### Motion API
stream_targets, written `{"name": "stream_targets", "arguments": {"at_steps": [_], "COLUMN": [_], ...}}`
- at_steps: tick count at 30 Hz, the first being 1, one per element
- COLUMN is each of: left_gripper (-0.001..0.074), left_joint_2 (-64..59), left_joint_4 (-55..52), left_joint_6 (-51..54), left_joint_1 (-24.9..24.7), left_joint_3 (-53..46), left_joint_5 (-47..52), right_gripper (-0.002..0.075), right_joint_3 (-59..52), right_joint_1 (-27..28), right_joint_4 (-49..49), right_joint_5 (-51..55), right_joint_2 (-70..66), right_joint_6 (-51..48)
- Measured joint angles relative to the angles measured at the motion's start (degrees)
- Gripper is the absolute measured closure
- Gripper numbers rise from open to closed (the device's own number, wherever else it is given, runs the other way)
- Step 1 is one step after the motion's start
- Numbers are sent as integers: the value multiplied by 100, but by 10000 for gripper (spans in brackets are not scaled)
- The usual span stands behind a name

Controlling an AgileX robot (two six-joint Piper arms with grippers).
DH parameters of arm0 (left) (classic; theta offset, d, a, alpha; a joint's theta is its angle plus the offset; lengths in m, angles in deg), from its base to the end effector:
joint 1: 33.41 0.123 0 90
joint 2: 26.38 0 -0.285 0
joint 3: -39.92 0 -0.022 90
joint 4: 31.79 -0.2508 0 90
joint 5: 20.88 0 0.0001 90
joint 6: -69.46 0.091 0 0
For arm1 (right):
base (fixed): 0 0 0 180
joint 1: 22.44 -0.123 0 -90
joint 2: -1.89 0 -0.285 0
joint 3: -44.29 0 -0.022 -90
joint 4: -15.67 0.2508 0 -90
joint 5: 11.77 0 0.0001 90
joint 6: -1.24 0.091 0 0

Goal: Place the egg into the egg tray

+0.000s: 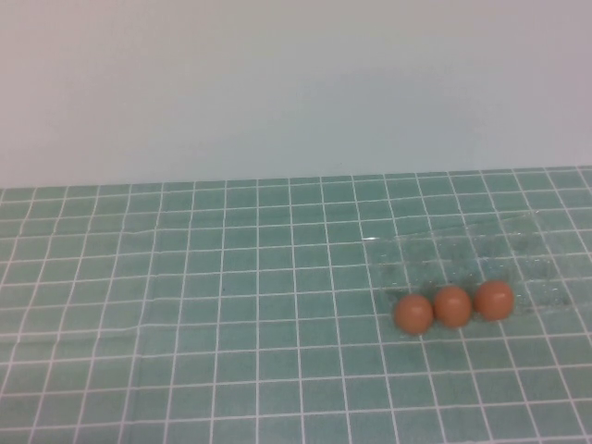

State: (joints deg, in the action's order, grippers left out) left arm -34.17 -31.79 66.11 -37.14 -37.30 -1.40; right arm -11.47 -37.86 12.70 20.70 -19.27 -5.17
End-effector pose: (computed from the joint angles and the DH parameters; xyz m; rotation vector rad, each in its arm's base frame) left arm 0.0535 -0.0035 0.1825 0.0061 1.8246 -0.0872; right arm 0.0579 0.0133 0.2738 -0.3839 1.8698 0.0502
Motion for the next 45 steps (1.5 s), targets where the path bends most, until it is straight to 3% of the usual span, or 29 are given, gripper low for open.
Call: {"name": "stream_targets", "arguments": {"at_steps": [14, 45], "left_gripper": [739, 739], "left_joint_2": [0, 0], "left_joint_4": [0, 0], "left_joint_6": [0, 0], "left_joint_1": [0, 0], "left_joint_3": [0, 0], "left_joint_5": [0, 0], "right_gripper": [727, 727], "right_joint_3": [-2191, -2246], "right_joint_1": [343, 473], "right_joint_4": [20, -176], "right_joint_5": [-784, -987], "right_joint_2": [1320, 1397], "right_joint_6": [430, 348]}}
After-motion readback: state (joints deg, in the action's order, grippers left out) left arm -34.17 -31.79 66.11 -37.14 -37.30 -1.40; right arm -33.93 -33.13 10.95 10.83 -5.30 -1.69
